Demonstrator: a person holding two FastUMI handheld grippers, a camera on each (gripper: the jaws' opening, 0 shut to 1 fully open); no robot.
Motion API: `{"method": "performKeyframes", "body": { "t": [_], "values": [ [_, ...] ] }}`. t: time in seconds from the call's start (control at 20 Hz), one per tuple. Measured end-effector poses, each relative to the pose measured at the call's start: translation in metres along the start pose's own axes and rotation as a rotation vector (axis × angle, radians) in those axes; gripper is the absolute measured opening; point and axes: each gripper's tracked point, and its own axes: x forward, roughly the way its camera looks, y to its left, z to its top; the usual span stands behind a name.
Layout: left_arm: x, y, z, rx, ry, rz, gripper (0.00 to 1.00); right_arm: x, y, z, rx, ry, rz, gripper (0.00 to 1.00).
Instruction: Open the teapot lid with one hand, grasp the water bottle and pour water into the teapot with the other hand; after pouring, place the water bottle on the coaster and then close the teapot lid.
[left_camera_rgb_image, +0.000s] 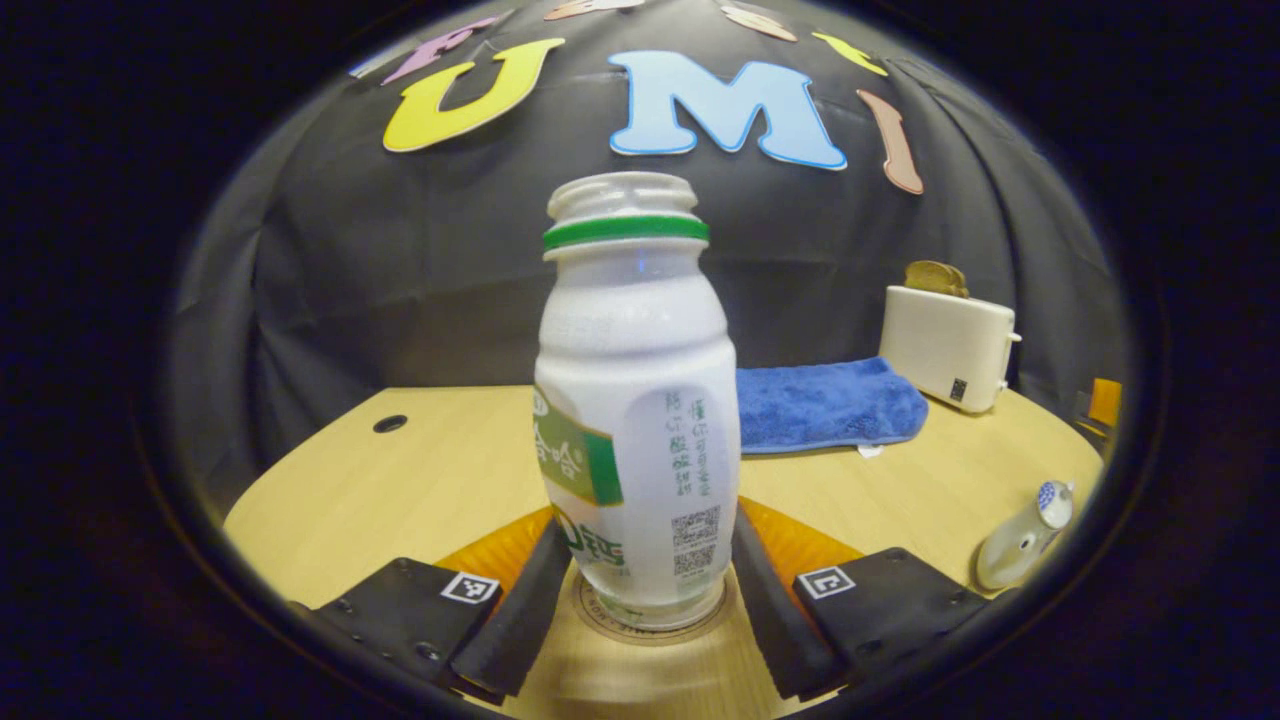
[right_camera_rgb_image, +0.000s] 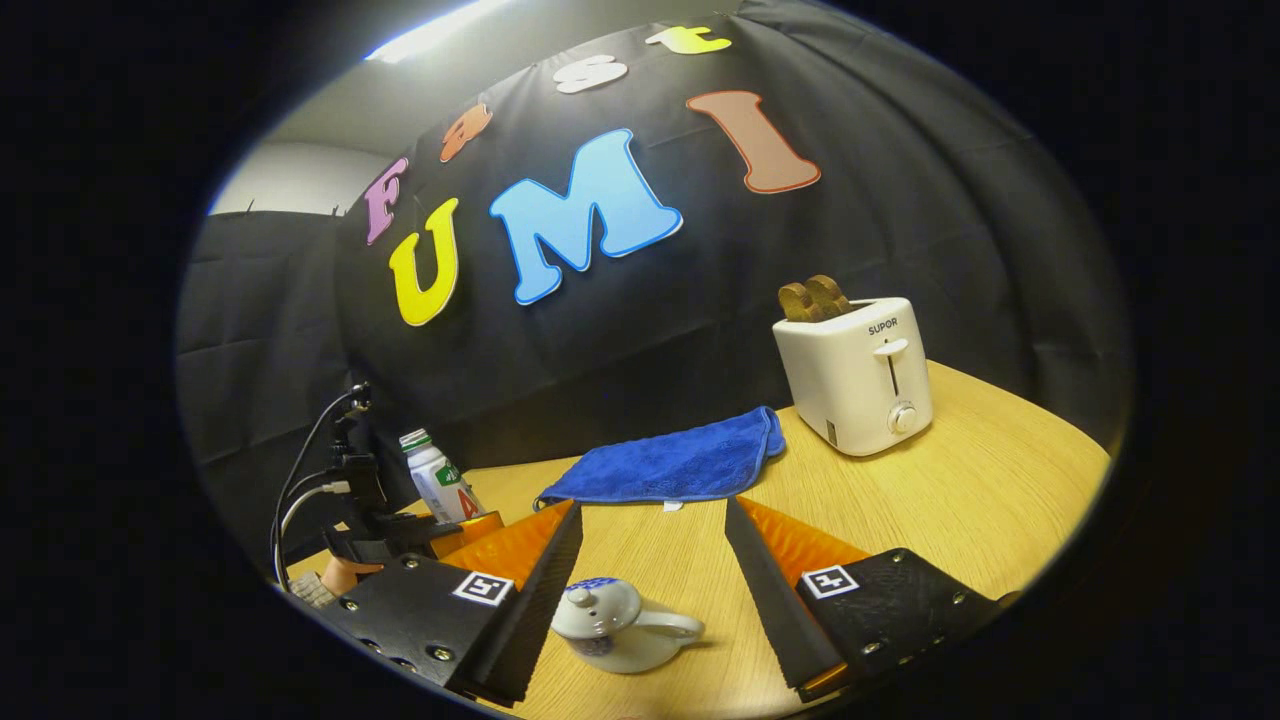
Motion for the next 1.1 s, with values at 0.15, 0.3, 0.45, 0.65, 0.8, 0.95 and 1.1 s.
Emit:
{"method": "performKeyframes", "body": {
  "t": [0.15, 0.3, 0.45, 0.65, 0.8, 0.95, 1.1],
  "values": [
    [-0.006, -0.001, -0.002, 0.001, -0.003, -0.002, 0.99, 0.000, 0.002, 0.000, -0.002, 0.001, 0.003, 0.89],
    [-0.011, -0.002, -0.004, 0.015, 0.004, -0.004, 0.99, 0.000, 0.004, -0.001, -0.011, 0.004, 0.008, 0.89],
    [-0.019, -0.001, -0.006, 0.020, 0.009, 0.008, 0.99, 0.001, 0.007, -0.002, -0.024, 0.006, 0.012, 0.89],
    [-0.040, -0.005, -0.010, 0.022, 0.000, -0.001, 0.99, 0.000, 0.008, -0.001, -0.053, 0.000, 0.006, 0.89],
    [-0.060, -0.008, -0.004, 0.038, -0.029, 0.001, 0.99, -0.002, 0.013, 0.002, -0.070, -0.011, 0.000, 0.89],
    [-0.088, -0.013, 0.004, 0.044, -0.075, 0.007, 0.99, -0.011, 0.025, 0.009, -0.114, -0.047, -0.008, 0.89],
    [-0.123, -0.020, 0.014, 0.048, -0.148, 0.011, 0.99, -0.032, 0.032, 0.003, -0.155, -0.081, -0.051, 0.89]
  ]
}}
